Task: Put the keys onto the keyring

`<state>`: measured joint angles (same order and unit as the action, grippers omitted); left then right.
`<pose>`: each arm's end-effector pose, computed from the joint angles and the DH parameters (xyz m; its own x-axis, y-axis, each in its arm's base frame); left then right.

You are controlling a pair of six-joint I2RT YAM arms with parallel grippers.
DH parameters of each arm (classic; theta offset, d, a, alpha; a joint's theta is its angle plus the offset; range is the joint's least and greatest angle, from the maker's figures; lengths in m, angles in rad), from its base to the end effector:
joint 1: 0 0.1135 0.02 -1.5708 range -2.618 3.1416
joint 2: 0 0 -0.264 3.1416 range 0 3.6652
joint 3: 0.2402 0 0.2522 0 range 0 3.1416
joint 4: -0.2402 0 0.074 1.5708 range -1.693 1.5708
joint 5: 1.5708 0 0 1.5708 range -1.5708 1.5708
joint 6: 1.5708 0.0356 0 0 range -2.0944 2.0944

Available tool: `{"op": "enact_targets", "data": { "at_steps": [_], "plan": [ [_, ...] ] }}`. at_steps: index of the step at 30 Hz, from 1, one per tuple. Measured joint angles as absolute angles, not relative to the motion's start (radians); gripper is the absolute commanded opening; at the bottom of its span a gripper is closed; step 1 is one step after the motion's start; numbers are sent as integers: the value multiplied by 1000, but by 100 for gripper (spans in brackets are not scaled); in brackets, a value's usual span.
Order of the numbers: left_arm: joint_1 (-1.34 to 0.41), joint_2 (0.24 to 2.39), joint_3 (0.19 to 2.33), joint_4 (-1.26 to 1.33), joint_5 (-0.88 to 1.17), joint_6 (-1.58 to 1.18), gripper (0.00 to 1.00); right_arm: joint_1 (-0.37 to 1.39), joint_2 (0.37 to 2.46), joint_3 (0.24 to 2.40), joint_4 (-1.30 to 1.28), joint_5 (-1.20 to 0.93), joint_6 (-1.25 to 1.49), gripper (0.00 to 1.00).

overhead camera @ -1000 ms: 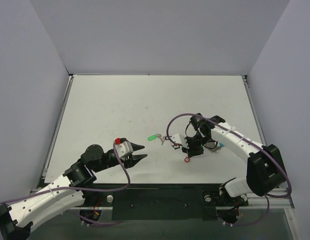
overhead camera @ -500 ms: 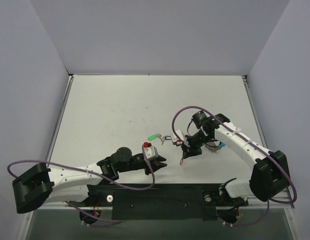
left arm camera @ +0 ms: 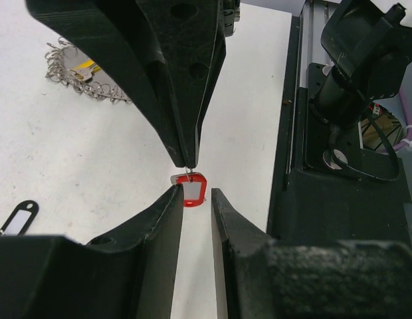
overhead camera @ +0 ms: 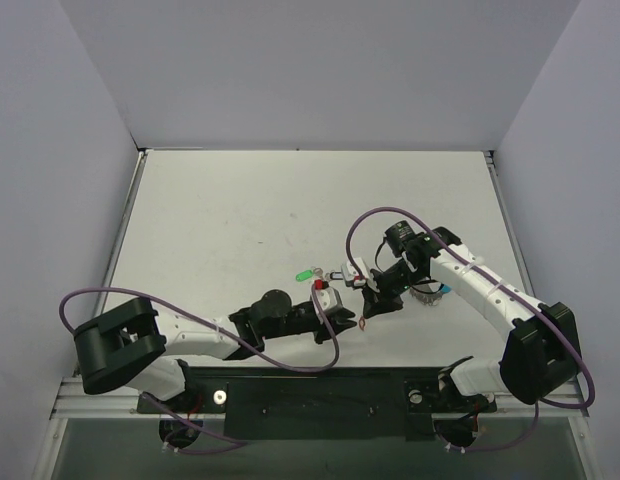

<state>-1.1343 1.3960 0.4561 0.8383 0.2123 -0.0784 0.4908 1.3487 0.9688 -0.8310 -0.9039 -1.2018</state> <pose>0.1096 -0.2526 0.2000 -0.1191 0.0741 -0.9901 0.9682 0.2298 -0.0992 0.2033 0.1403 0.2460 0.2018 -0.5463 -0.8129 -0.9631 -0.2617 -0.0632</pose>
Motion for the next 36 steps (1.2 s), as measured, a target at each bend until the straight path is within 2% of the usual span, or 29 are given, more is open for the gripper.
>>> {"op": "enact_targets", "data": {
  "at_steps": [12,30,33,36],
  "plan": [
    [-1152,1510,505,886,209,-94,33,491,1349,969,-833,-909,-1196,0],
    [-1153,1540,526,883,174,-91,32,485,1349,969,-834,-923,-1185,0],
    [-1153,1544,526,883,172,-90,29,485,1349,969,-834,-926,-1183,0],
    [-1153,1551,526,883,171,-89,20,485,1349,969,-834,-926,-1182,0]
  ]
}}
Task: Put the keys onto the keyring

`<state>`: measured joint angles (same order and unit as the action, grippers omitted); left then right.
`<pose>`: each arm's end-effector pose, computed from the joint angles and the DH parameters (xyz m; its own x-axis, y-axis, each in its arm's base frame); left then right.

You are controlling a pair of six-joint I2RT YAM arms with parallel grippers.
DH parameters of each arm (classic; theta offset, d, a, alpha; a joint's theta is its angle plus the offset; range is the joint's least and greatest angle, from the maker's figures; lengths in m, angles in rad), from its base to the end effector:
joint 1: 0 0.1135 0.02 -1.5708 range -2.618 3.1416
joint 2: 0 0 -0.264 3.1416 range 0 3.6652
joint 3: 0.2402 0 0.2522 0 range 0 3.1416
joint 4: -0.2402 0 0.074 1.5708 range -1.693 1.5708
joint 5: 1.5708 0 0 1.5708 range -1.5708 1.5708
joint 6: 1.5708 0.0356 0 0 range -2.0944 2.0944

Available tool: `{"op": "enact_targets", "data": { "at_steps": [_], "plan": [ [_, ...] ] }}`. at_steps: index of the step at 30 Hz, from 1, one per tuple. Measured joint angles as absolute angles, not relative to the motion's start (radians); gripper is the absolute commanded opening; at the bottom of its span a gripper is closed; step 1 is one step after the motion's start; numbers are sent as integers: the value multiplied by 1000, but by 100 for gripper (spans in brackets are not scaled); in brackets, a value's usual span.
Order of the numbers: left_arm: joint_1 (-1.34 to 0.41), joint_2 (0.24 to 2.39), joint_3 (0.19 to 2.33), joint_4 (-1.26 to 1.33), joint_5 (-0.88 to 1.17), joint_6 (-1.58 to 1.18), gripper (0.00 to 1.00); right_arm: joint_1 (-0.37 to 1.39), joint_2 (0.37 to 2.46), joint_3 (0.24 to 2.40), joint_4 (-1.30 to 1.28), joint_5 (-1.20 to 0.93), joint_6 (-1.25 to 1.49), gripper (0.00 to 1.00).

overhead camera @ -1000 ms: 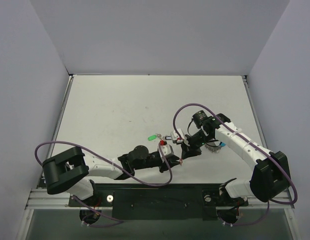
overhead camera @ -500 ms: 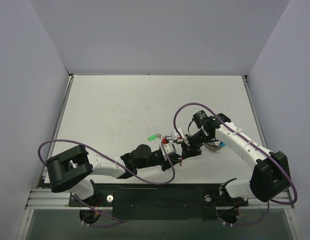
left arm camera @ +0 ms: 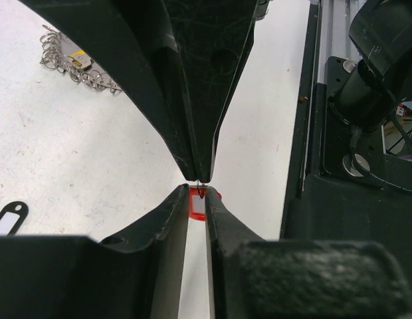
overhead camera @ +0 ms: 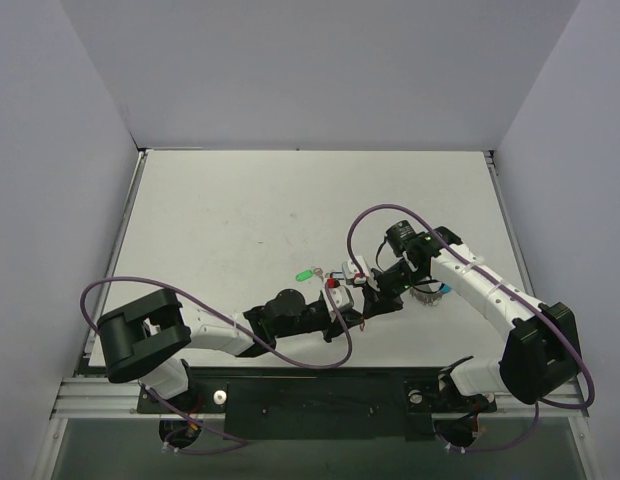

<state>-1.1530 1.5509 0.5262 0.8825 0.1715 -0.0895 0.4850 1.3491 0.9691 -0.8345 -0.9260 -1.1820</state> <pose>0.1167 -0.2778 0.1838 -0.1439 0.1071 -0.9838 0.9601 0.2560 -0.1126 0.2035 0.1394 0.2465 0.1732 -0.5374 -0.8253 -0.9669 -0.2520 -0.0388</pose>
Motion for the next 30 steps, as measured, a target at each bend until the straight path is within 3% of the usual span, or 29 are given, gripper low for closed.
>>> {"op": "enact_targets", "data": {
  "at_steps": [3,6,11,14,17,30],
  "plan": [
    [-1153,1553,526,880,171,-88,15,485,1349,969,-834,-926,-1182,0],
    [-1153,1555,531,877,172,-87,0,485,1349,969,-834,-926,-1182,0],
    [-1153,1555,531,879,171,-89,0,485,1349,969,-835,-926,-1181,0],
    [-1153,1555,522,896,166,-93,0,485,1349,971,-835,-932,-1174,23],
    [-1153,1553,486,968,147,-100,0,476,1351,977,-838,-960,-1155,32],
    [-1153,1547,320,1248,65,-167,0,387,1341,986,-854,-1106,-1146,32]
  ]
}}
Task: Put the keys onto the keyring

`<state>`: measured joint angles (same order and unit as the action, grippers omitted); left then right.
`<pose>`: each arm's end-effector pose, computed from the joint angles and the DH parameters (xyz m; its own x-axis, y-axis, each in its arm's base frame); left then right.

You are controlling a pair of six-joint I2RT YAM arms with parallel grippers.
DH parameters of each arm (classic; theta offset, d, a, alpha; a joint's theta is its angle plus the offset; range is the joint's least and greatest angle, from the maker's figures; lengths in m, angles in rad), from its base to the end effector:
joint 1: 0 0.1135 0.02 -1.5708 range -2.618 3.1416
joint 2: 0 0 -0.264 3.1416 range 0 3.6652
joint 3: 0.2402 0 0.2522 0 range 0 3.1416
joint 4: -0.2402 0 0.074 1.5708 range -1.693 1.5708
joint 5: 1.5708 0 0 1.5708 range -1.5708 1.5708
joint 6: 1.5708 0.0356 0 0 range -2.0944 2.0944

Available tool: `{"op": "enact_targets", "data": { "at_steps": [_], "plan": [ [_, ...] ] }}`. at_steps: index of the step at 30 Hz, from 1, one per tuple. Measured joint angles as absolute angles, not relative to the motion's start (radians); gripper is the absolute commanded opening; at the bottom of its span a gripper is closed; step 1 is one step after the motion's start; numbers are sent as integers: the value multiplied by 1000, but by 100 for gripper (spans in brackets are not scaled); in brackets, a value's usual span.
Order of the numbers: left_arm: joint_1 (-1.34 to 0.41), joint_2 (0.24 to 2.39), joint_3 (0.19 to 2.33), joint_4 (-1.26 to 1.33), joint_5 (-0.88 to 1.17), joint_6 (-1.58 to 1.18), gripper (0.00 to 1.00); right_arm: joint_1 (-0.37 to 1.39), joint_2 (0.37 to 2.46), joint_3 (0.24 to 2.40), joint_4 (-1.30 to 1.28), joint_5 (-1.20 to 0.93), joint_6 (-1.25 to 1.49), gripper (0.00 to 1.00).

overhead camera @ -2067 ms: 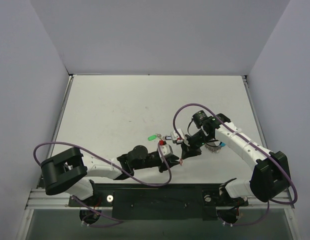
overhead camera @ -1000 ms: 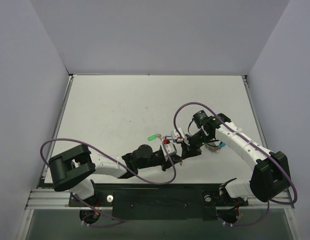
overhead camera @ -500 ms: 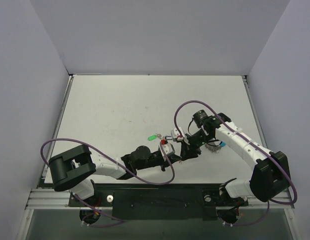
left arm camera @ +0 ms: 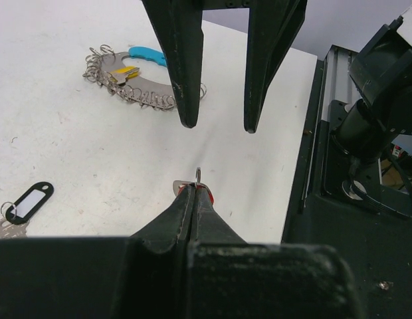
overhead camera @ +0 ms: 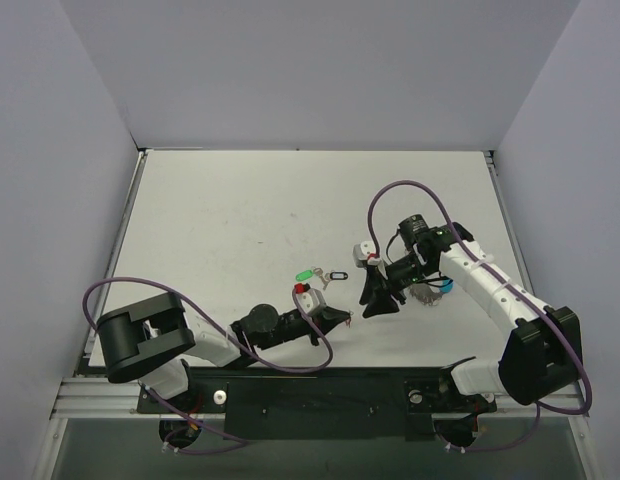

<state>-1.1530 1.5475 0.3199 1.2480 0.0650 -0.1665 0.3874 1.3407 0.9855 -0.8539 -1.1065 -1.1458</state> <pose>0.1043 -0.2407 0.1692 -0.1474 -0.0757 -0.9862 0.9268 0.3377 -0.1644 0.2122 0.1210 0.2575 0.0639 -0.4145 -0.9078 -0.9795 -0.2002 0.0224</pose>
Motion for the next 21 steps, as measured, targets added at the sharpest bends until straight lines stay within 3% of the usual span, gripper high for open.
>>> {"op": "enact_targets", "data": {
  "at_steps": [21],
  "plan": [
    [-1153,1568,320,1283,84,-204,0,423,1409,989,-857,-1126,-1156,32]
  ]
}}
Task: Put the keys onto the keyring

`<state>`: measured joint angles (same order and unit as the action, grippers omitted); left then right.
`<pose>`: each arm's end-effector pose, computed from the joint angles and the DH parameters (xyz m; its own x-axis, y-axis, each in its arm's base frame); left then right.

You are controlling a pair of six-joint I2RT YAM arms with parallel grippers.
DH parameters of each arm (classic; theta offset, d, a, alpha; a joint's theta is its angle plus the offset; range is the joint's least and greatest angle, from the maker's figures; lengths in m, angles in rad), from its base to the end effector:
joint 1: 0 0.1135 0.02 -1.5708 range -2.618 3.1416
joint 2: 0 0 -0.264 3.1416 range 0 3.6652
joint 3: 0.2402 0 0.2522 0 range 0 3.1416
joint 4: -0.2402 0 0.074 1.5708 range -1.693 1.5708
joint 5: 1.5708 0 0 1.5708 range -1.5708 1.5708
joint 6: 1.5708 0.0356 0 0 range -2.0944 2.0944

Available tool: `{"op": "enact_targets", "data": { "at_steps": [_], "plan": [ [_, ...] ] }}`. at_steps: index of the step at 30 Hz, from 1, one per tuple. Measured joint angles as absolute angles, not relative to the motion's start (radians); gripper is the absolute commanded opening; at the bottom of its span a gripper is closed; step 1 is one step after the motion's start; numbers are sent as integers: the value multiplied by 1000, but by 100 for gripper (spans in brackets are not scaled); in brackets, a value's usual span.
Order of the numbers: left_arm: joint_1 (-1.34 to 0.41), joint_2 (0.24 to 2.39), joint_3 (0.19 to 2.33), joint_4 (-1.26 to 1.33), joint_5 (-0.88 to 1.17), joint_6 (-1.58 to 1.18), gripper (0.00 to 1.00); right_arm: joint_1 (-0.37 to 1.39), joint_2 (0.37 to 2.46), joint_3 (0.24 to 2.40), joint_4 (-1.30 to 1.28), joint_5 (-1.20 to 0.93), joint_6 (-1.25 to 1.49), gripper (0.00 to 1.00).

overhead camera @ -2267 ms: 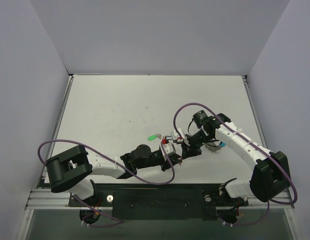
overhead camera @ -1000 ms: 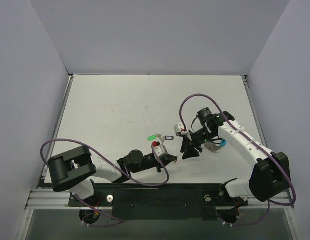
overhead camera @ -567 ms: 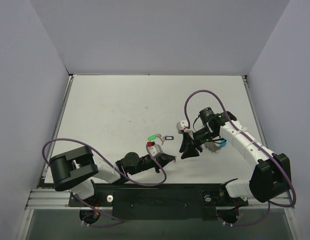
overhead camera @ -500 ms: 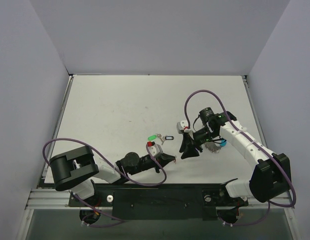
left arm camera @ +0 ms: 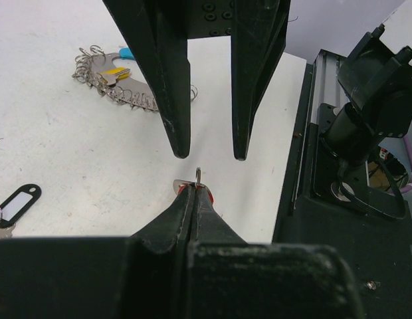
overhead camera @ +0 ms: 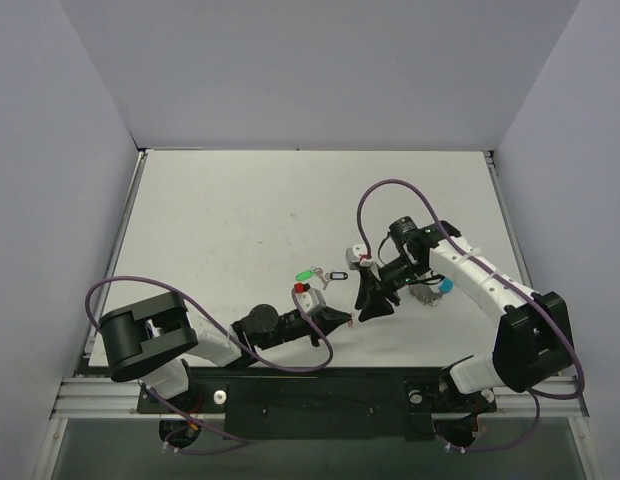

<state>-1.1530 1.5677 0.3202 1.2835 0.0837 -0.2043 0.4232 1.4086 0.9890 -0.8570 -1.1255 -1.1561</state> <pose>0.1041 -0.2419 0.1682 -0.1774 -0.0988 -0.9792 0.9280 0.3145 -0.1998 0.2161 0.1325 0.2435 0.0287 -0.4194 -0.9073 -0.9661 -0.2448 0.0826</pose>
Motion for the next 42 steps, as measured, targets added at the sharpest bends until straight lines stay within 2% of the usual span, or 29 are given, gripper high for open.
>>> {"op": "enact_targets", "data": {
  "at_steps": [8,16,22,27,30,36,37,38,40,42],
  "plan": [
    [-1153,1568,320,1283,87,-207,0,454,1426,1001,-856,-1115,-1159,22],
    [-1153,1568,320,1283,87,-207,0,477,1448,1001,-855,-1100,-1160,21],
    [-1153,1568,320,1284,88,-211,0,485,1449,1002,-844,-1088,-1158,10],
    [-1154,1568,320,1283,91,-218,0,495,1450,1002,-834,-1077,-1155,8],
    [-1157,1568,320,1283,91,-222,0,504,1451,1002,-826,-1066,-1151,0],
    [-1157,1568,320,1280,90,-226,0,507,1451,1002,-815,-1056,-1136,0],
    [-1157,1568,320,1280,90,-228,4,507,1451,1002,-814,-1055,-1130,0],
    [-1157,1568,320,1279,90,-230,19,508,1451,1003,-814,-1053,-1125,0],
    [-1157,1568,320,1278,91,-233,33,512,1450,1004,-813,-1045,-1113,0],
    [-1157,1561,317,1280,87,-234,43,520,1450,1014,-819,-1015,-1093,0]
  ]
}}
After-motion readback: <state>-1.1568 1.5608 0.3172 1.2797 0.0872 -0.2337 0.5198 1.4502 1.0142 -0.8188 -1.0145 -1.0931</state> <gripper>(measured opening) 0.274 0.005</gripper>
